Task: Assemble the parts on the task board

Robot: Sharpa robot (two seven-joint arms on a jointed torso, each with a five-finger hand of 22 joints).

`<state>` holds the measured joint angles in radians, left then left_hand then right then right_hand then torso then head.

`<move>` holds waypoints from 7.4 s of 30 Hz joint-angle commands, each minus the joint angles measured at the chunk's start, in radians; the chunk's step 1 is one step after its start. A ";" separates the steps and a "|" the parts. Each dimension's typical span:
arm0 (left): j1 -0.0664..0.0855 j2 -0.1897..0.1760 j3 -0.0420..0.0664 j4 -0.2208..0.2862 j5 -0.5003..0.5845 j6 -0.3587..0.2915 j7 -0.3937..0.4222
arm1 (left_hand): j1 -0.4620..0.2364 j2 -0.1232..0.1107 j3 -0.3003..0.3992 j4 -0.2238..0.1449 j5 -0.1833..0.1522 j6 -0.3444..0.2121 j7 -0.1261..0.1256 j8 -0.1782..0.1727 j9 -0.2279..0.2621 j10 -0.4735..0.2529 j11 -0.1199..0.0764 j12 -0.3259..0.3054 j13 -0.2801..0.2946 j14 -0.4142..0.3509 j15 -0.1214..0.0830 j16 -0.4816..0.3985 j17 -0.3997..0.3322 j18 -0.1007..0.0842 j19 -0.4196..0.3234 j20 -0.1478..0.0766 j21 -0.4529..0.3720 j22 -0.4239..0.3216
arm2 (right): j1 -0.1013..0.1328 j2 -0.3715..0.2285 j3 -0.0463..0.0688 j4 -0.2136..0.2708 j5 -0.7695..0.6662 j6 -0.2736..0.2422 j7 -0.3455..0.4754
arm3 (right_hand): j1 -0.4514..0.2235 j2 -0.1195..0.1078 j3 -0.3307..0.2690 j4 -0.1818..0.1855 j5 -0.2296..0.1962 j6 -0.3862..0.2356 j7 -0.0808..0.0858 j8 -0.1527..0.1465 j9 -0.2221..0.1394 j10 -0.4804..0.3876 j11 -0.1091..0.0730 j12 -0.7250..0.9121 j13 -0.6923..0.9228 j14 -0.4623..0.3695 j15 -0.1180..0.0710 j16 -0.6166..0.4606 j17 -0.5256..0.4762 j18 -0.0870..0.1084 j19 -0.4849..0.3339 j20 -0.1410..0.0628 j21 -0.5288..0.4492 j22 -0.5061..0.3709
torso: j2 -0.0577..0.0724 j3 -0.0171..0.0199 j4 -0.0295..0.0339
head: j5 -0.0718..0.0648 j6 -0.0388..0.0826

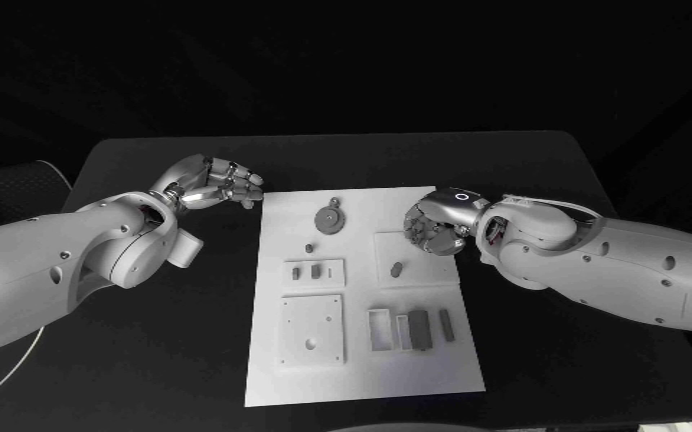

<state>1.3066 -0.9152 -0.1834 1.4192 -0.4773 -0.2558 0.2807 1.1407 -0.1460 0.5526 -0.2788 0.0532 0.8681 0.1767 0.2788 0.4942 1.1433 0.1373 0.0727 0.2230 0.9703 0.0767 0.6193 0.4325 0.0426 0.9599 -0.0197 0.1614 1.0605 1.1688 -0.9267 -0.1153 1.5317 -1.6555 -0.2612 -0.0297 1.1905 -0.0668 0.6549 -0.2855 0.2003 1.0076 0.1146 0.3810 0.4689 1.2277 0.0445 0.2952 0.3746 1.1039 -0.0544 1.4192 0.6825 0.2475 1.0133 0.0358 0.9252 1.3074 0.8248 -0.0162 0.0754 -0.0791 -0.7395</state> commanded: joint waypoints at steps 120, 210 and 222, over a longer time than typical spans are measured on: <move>0.000 0.085 0.001 -0.107 0.015 0.008 0.010 | -0.003 0.005 -0.012 -0.001 -0.001 -0.006 0.003 -0.001 -0.005 -0.014 0.006 -0.004 -0.010 0.006 0.004 -0.027 0.029 0.009 0.006 0.001 -0.014 0.003 | -0.009 0.263 -0.043 0.109 -0.014 0.143 0.030 | -0.019 0.010 0.007 -0.003 -0.001 0.013 -0.003 0.008 0.015 0.015 -0.002 0.004 0.010 0.009 -0.010 -0.008 -0.003 0.014 0.011 -0.009 0.006 0.015 | -0.004 -0.0037 -0.0035 | 0.081 -0.008; 0.000 0.075 0.001 -0.089 0.015 0.010 0.014 | -0.002 0.008 -0.013 -0.001 -0.001 -0.004 0.003 0.000 -0.006 -0.015 0.007 -0.003 -0.013 0.009 0.003 -0.036 0.043 0.009 0.007 0.001 -0.016 0.004 | -0.033 0.281 -0.063 0.084 -0.065 0.235 0.012 | -0.017 0.002 0.004 -0.007 -0.001 0.009 -0.002 0.006 0.023 0.014 -0.003 -0.002 0.014 0.009 -0.010 -0.008 -0.002 0.014 0.010 -0.012 0.006 0.017 | -0.004 -0.0045 -0.0040 | 0.095 -0.010; 0.000 0.073 0.001 -0.089 0.015 0.008 0.006 | 0.000 0.008 -0.012 -0.002 -0.001 -0.004 0.002 0.000 -0.006 -0.016 0.007 -0.003 -0.013 0.010 0.003 -0.037 0.045 0.009 0.008 0.001 -0.017 0.005 | -0.033 0.273 -0.063 0.081 -0.038 0.174 0.004 | -0.053 -0.067 -0.016 0.013 -0.001 -0.065 0.030 -0.038 0.016 -0.032 0.019 -0.034 0.010 -0.003 0.010 -0.011 0.000 0.014 0.008 -0.006 0.002 0.015 | -0.004 -0.0048 -0.0034 | 0.095 -0.010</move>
<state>1.3059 -0.8425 -0.1827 1.3280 -0.4678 -0.2539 0.2837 1.1407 -0.1460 0.5473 -0.2790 0.0532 0.8646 0.1802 0.2788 0.4898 1.1361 0.1443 0.0727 0.2107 0.9737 0.0802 0.5885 0.4763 0.0435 0.9597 -0.0196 0.1505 1.0637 1.1392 -0.6510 -0.1756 1.6150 -1.6973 -0.0761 -0.0216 1.1361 -0.1281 0.6391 -0.2756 0.2006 0.9512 0.1389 0.3473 0.4870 1.2005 0.0641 0.2659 0.3871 1.1024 -0.0490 1.4113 0.6813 0.2470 1.0198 0.0322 0.9291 1.3074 0.8203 -0.0207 0.0714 0.0157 -0.7499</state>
